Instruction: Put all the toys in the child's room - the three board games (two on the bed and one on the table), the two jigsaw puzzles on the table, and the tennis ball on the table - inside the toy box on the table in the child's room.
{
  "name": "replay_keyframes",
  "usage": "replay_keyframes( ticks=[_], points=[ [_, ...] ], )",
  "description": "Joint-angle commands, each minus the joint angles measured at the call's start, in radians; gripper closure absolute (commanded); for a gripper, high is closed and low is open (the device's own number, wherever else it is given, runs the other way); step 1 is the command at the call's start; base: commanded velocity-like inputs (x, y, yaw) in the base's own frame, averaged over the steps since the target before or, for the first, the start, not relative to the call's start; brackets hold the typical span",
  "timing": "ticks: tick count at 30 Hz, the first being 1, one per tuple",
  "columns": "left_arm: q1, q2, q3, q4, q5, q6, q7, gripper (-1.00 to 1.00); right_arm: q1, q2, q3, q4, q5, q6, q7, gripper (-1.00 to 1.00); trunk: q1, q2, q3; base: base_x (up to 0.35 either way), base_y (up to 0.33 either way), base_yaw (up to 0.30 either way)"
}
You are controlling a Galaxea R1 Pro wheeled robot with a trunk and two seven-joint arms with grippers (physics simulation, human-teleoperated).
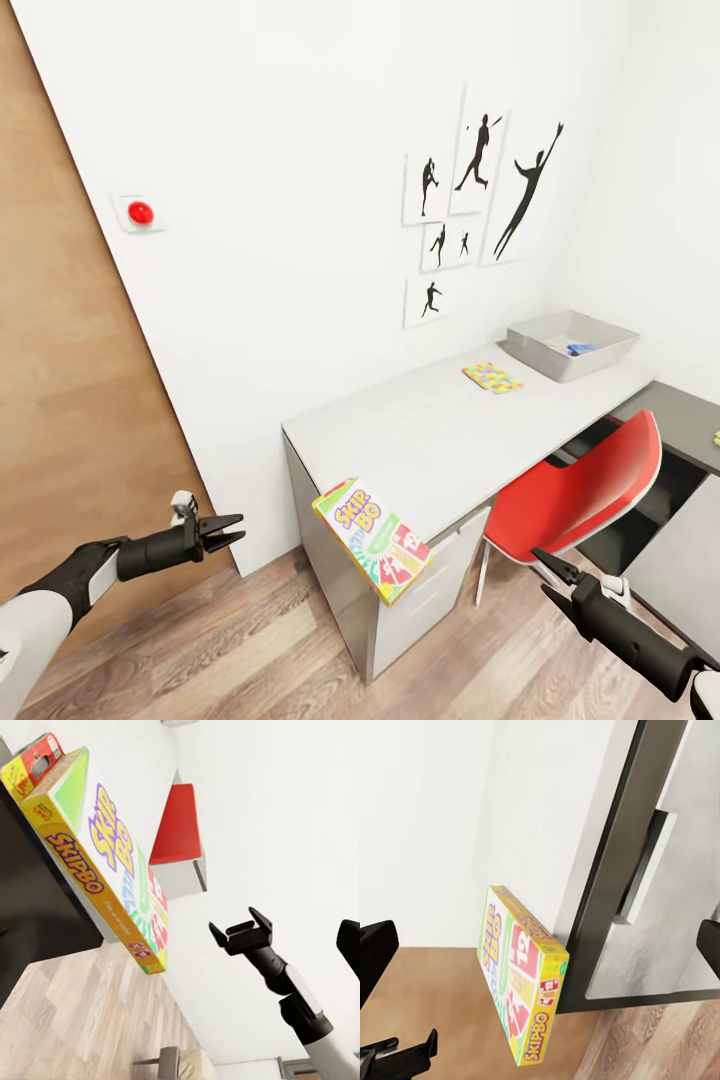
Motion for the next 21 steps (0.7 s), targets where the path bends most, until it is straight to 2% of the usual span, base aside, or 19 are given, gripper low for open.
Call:
replay_keyframes(
  ticks=[1, 21],
  points=[
    [-0.001, 0.0, 0.005, 0.001, -0.005, 0.011, -0.004, -1.0, -0.001, 0.0, -0.002, 0.0, -0.001, 0.006, 0.002, -1.0, 0.004, -0.008, -0.004, 0.0, 0.0, 0.0],
    [-0.001, -0.002, 0.006, 0.005, -0.006, 0.012, -0.006, -1.0, -0.001, 0.01, -0.017, 0.0, 0.0, 0.003, 0.003, -1.0, 0.081, -0.148, -0.067, 0.0, 0.0, 0.0]
  ],
)
